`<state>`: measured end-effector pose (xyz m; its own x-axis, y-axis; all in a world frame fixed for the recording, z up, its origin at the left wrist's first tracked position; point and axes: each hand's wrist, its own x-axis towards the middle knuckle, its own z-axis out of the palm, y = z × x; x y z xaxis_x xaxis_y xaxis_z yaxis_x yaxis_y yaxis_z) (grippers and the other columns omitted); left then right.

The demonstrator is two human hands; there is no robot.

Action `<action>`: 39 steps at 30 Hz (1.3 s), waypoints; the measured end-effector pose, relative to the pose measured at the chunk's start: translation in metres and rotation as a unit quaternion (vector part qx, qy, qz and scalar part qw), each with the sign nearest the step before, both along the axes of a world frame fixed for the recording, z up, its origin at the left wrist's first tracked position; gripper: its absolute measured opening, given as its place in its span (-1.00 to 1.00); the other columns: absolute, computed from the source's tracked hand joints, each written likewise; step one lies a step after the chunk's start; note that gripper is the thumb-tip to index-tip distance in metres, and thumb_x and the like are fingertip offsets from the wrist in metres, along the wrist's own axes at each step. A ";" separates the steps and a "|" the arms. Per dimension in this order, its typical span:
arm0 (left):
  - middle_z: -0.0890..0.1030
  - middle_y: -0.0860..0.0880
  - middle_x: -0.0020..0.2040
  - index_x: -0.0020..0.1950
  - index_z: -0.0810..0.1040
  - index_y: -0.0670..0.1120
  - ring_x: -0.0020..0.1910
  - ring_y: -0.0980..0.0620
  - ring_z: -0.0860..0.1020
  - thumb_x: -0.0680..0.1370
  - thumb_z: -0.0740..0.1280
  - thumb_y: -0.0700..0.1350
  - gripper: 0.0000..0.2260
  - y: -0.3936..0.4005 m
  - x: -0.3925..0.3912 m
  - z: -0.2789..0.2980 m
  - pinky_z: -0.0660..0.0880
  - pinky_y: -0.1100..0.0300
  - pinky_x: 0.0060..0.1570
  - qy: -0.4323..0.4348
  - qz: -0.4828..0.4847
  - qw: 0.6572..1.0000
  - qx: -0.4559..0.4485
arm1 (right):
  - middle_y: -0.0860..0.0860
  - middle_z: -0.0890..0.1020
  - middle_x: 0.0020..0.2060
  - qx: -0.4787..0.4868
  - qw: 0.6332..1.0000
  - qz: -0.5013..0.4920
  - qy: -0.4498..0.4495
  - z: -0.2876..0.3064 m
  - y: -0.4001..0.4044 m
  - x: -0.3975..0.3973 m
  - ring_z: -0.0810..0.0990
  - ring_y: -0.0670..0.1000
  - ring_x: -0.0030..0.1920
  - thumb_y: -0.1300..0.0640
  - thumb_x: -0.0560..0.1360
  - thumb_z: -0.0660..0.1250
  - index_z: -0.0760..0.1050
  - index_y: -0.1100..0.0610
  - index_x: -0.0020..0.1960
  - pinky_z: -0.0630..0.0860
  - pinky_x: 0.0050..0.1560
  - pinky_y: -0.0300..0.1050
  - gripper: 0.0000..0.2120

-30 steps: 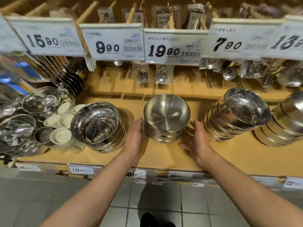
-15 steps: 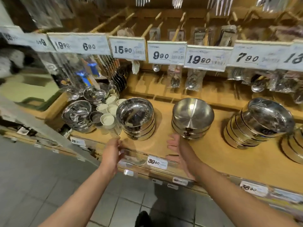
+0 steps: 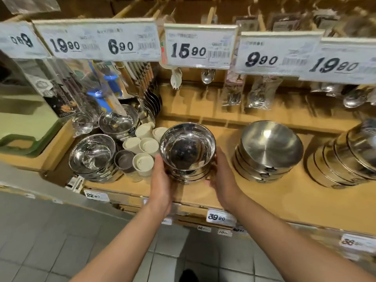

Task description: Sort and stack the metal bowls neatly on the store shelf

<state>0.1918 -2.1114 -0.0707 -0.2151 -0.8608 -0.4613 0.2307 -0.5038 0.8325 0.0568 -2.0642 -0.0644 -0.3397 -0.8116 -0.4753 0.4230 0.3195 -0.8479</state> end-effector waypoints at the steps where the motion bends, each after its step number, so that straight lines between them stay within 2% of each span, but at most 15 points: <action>1: 0.73 0.04 0.12 0.31 0.60 0.03 0.07 0.13 0.68 0.68 0.08 0.22 -0.57 -0.002 -0.001 -0.001 0.55 0.07 0.15 0.007 -0.006 1.000 0.007 | -0.18 0.70 0.11 -0.008 1.000 -0.014 -0.004 0.000 -0.001 0.001 0.58 -0.07 0.20 -0.38 0.57 0.14 0.60 -0.27 0.15 0.45 0.06 -0.02 -0.64; 4: 0.74 0.05 0.08 0.24 0.62 0.08 0.04 0.11 0.70 0.66 0.12 0.25 -0.61 -0.009 -0.007 -0.005 0.61 0.16 -0.02 0.022 -0.012 0.999 0.027 | -0.10 0.73 0.03 -0.052 0.998 -0.042 0.002 -0.001 -0.002 -0.003 0.67 -0.06 0.09 -0.41 0.46 0.21 0.66 -0.18 0.07 0.55 0.09 -0.06 -0.57; 6: 0.74 0.07 0.04 0.14 0.68 0.14 0.04 0.10 0.70 0.63 0.17 0.27 -0.64 -0.016 -0.014 -0.007 0.63 0.19 -0.08 0.023 -0.021 0.999 0.029 | -0.17 0.73 -0.02 -0.077 0.996 -0.045 0.027 0.001 -0.005 -0.009 0.68 -0.18 0.04 -0.45 0.37 0.19 0.68 -0.25 0.00 0.54 0.13 -0.04 -0.56; 8: 0.74 0.07 0.04 0.10 0.70 0.16 0.03 0.10 0.70 0.62 0.20 0.27 -0.66 -0.023 -0.022 -0.008 0.63 0.19 -0.11 0.016 -0.026 0.999 0.021 | -0.24 0.73 -0.08 -0.093 0.994 -0.048 0.041 0.000 -0.010 -0.014 0.67 -0.26 -0.03 -0.43 0.39 0.16 0.67 -0.33 -0.10 0.52 0.11 -0.04 -0.63; 13: 0.73 0.04 0.11 0.30 0.61 0.03 0.15 0.04 0.67 0.59 0.21 0.32 -0.52 -0.032 -0.035 -0.009 0.58 0.12 0.06 0.037 -0.033 0.998 0.032 | -0.23 0.73 -0.12 -0.091 0.993 -0.054 0.056 0.000 -0.027 -0.024 0.68 -0.26 -0.08 -0.42 0.35 0.16 0.67 -0.30 -0.14 0.52 -0.05 -0.19 -0.63; 15: 0.73 0.04 0.11 0.30 0.61 0.05 0.20 0.01 0.65 0.61 0.16 0.32 -0.52 -0.034 -0.037 -0.011 0.57 0.08 0.12 0.031 -0.033 0.999 0.024 | -0.17 0.73 -0.10 -0.100 0.991 -0.063 0.063 -0.003 -0.032 -0.028 0.67 -0.22 -0.05 -0.38 0.39 0.17 0.67 -0.23 -0.11 0.57 -0.03 -0.19 -0.62; 18: 0.73 0.08 0.10 0.27 0.62 0.10 0.18 0.03 0.64 0.65 0.10 0.28 -0.57 -0.036 -0.037 -0.011 0.57 0.07 0.14 0.008 -0.030 1.000 -0.005 | 0.06 0.67 0.06 -0.101 0.989 -0.088 0.067 -0.009 -0.037 -0.031 0.59 -0.04 0.09 -0.29 0.50 0.15 0.61 -0.05 0.03 0.57 0.16 0.09 -0.60; 19: 0.73 0.09 0.10 0.27 0.61 0.11 0.17 0.05 0.65 0.66 0.08 0.26 -0.58 -0.036 -0.037 -0.011 0.57 0.10 0.09 0.002 -0.030 0.999 -0.013 | 0.08 0.65 0.05 -0.095 0.989 -0.093 0.063 -0.010 -0.038 -0.031 0.57 -0.02 0.09 -0.29 0.50 0.15 0.59 -0.05 0.02 0.55 0.15 0.10 -0.61; 22: 0.71 0.09 0.15 0.31 0.58 0.09 0.19 0.07 0.64 0.68 0.05 0.22 -0.58 -0.037 -0.038 -0.011 0.56 0.12 0.10 -0.013 -0.030 0.999 -0.028 | -0.09 0.67 -0.07 -0.080 0.991 -0.090 0.062 -0.010 -0.040 -0.032 0.58 -0.10 0.01 -0.29 0.48 0.14 0.60 -0.16 -0.11 0.53 0.04 -0.08 -0.67; 25: 0.71 0.08 0.17 0.32 0.58 0.09 0.20 0.07 0.64 0.68 0.04 0.23 -0.57 -0.038 -0.038 -0.012 0.56 0.11 0.12 -0.021 -0.035 0.999 -0.032 | -0.16 0.70 -0.09 -0.062 0.993 -0.086 0.052 -0.013 -0.040 -0.033 0.62 -0.15 -0.01 -0.33 0.47 0.14 0.62 -0.16 -0.04 0.55 -0.05 -0.14 -0.63; 28: 0.71 0.12 0.15 0.33 0.56 0.11 0.15 0.14 0.65 0.68 0.03 0.24 -0.57 -0.037 -0.038 -0.014 0.56 0.18 0.03 -0.031 -0.047 0.997 -0.044 | -0.19 0.72 -0.08 -0.036 0.995 -0.092 0.035 -0.014 -0.039 -0.033 0.61 -0.13 0.05 -0.37 0.47 0.12 0.61 -0.14 0.05 0.52 -0.02 -0.08 -0.56; 32: 0.72 0.16 0.10 0.34 0.56 0.14 0.12 0.17 0.66 0.66 0.05 0.28 -0.57 -0.036 -0.037 -0.012 0.56 0.16 0.08 -0.031 -0.044 0.998 -0.038 | -0.23 0.72 -0.06 -0.048 0.995 -0.079 0.024 -0.010 -0.037 -0.030 0.62 -0.17 0.06 -0.29 0.58 0.06 0.63 -0.24 -0.02 0.52 0.06 -0.06 -0.62; 35: 0.72 0.21 0.03 0.13 0.64 0.28 0.02 0.25 0.67 0.68 0.06 0.23 -0.65 -0.032 -0.033 -0.006 0.57 0.18 -0.02 -0.036 -0.053 0.996 -0.057 | -0.23 0.72 -0.11 -0.034 0.994 -0.100 0.007 -0.007 -0.029 -0.027 0.61 -0.12 0.09 -0.22 0.64 0.04 0.59 -0.04 0.20 0.54 0.09 -0.05 -0.57; 37: 0.71 0.13 0.12 0.14 0.65 0.27 0.15 0.16 0.64 0.69 0.08 0.15 -0.67 -0.026 -0.029 -0.003 0.59 0.02 0.11 -0.050 -0.050 0.996 -0.053 | -0.16 0.71 -0.13 -0.006 0.993 -0.115 0.023 -0.003 -0.018 -0.021 0.59 -0.04 0.12 -0.17 0.66 0.04 0.53 0.06 0.25 0.54 0.18 0.02 -0.57; 39: 0.63 0.00 0.31 0.35 0.56 0.12 0.36 -0.04 0.53 0.69 0.11 0.10 -0.67 -0.013 -0.023 -0.004 0.43 -0.17 0.38 -0.057 -0.040 0.995 -0.065 | -0.05 0.69 -0.10 0.007 0.993 -0.109 0.047 -0.002 -0.001 -0.011 0.55 0.09 0.23 -0.12 0.66 0.06 0.53 0.01 0.13 0.47 0.31 0.20 -0.66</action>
